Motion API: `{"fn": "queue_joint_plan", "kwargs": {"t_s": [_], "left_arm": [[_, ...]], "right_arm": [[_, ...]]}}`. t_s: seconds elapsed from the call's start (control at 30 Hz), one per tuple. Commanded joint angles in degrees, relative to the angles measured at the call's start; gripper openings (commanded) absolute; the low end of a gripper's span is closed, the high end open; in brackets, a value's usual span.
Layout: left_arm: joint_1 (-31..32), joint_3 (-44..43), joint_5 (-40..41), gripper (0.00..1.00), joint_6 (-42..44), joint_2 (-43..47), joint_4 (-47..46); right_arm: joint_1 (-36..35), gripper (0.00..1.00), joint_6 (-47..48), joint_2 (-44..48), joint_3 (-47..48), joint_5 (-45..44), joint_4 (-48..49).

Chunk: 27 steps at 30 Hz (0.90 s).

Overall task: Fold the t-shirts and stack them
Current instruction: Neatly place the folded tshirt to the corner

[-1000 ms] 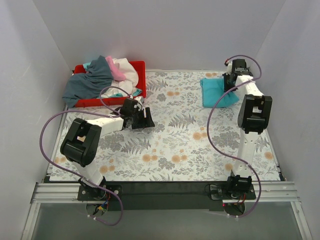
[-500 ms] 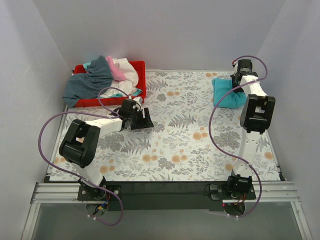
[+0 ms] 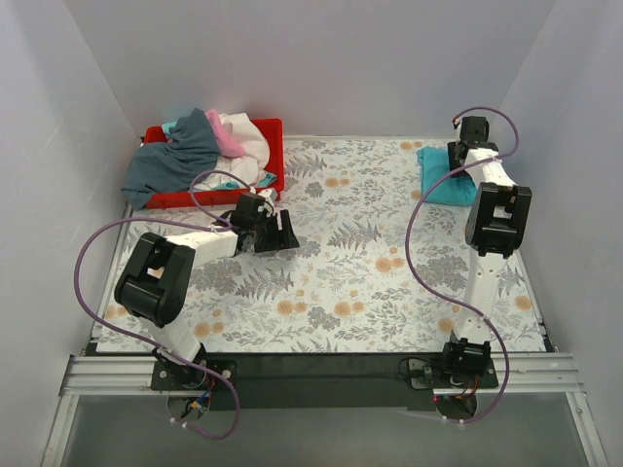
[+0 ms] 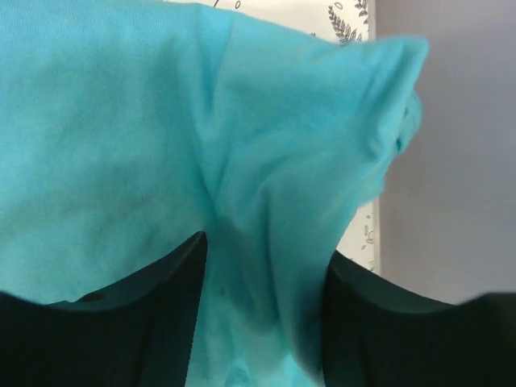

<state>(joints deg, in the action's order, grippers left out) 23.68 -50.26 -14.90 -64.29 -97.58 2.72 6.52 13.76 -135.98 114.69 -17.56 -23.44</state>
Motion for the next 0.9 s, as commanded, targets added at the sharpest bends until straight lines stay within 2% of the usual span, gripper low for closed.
{"fn": "queue_joint_plan", "kwargs": {"t_s": [0.0,0.03,0.07,0.13,0.27,0.33,0.4,0.53,0.57,0.63,0.77,0.87], "left_arm": [[-0.48,0.78,0.31,0.62,0.84,2.31,0.80],[-0.57,0.69,0.31,0.62,0.75,2.48,0.79],[-0.57,0.69,0.31,0.62,0.75,2.57,0.79],[-0.57,0.69,0.31,0.62,0.75,2.75,0.71],[-0.57,0.95,-0.31,0.62,0.57,2.57,0.36],[-0.57,1.22,-0.49,0.62,0.48,2.92,-0.08],[-0.57,1.57,-0.57,0.62,0.48,3.53,0.00],[-0.65,2.36,-0.66,0.62,0.40,5.29,-0.35],[-0.57,2.45,-0.57,0.62,0.40,6.34,-0.35],[-0.65,3.15,0.21,0.62,0.05,7.66,-0.70],[-0.65,5.60,2.14,0.63,-0.92,13.36,-2.37],[-0.65,8.94,3.20,0.64,-1.80,16.10,-7.37]], "right_arm": [[0.16,0.48,-0.13,0.98,1.77,-1.42,3.14],[0.07,0.54,-0.48,1.24,1.50,-1.34,3.05],[-0.02,0.73,-0.66,2.12,1.32,-1.16,3.14],[-0.02,0.89,-1.97,3.87,-0.16,-1.86,3.66],[-1.07,0.97,-3.82,7.03,-5.16,-6.60,5.85],[-1.34,0.98,-5.23,11.15,-12.86,-6.96,11.82],[-1.34,0.99,-6.28,13.80,-17.64,-7.13,17.34],[-1.69,0.98,-7.17,19.42,-25.21,-8.62,21.85],[-1.86,0.98,-7.25,20.66,-29.49,-10.11,22.90],[-2.13,0.98,-7.52,25.12,-34.60,-11.26,29.40],[-2.48,0.98,-11.28,33.57,-46.89,-9.52,35.03],[-3.62,0.98,-15.75,40.69,-52.01,-5.92,35.22]]}}
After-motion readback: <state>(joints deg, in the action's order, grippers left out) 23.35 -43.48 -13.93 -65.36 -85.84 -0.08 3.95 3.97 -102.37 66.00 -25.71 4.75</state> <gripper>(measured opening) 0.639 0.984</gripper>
